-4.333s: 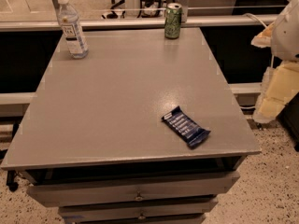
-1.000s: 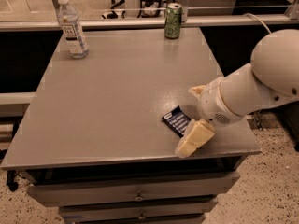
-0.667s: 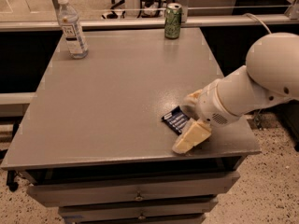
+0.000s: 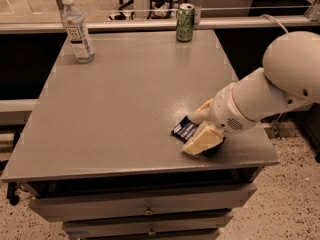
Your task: Move rxbar blueberry near green can
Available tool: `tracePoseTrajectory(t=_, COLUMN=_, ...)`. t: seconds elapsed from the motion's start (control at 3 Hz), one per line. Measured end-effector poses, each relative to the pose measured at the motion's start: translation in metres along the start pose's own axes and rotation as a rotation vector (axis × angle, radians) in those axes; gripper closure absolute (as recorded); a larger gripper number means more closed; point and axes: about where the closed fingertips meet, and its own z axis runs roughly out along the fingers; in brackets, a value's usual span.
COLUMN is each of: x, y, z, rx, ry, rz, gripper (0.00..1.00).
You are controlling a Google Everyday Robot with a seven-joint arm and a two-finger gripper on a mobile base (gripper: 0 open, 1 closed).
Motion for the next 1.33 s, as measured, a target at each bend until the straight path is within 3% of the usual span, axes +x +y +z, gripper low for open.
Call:
tracePoseTrajectory(t=0.33, x=-0.004, y=-0.001, z=-0.007, rx=0.000, ry=0.000, rz=0.000, gripper=0.87)
tracePoseTrajectory(t=0.67, x=-0.005, y=-0.001, z=-0.007, rx=0.000, ry=0.000, rz=0.000, gripper=1.00)
tracePoseTrajectory(t=1.0, x=-0.037, y=-0.026, z=-0.020, rx=0.027, ry=-0.023, rz=-0.050, gripper=1.00)
tracePoseTrajectory(t=1.33, x=-0.076, y=-0.072, z=-0.040, rx=0.056, ry=-0.022, rz=-0.164, gripper=1.00)
